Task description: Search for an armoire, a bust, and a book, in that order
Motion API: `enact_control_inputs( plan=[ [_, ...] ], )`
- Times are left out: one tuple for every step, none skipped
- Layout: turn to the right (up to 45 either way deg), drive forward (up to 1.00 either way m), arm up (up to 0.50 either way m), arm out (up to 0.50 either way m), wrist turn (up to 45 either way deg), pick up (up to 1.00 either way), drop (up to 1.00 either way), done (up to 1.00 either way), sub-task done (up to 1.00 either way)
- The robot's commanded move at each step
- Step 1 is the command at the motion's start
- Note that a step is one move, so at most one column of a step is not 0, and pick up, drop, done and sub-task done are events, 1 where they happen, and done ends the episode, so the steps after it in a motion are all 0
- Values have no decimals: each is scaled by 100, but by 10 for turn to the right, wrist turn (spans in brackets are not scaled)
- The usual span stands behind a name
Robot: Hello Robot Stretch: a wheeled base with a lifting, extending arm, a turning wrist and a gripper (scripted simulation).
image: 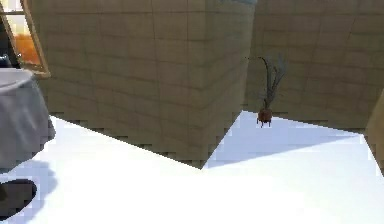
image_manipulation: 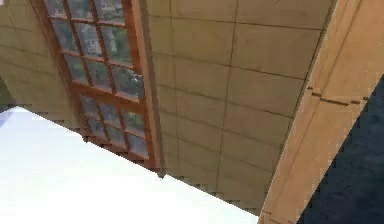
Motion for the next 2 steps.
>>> enact_control_inputs(
  plan=[
    [270, 0, 0, 0, 0, 0, 0, 0, 0],
    [0, 30, 0, 0, 0, 0, 0, 0, 0]
  ],
)
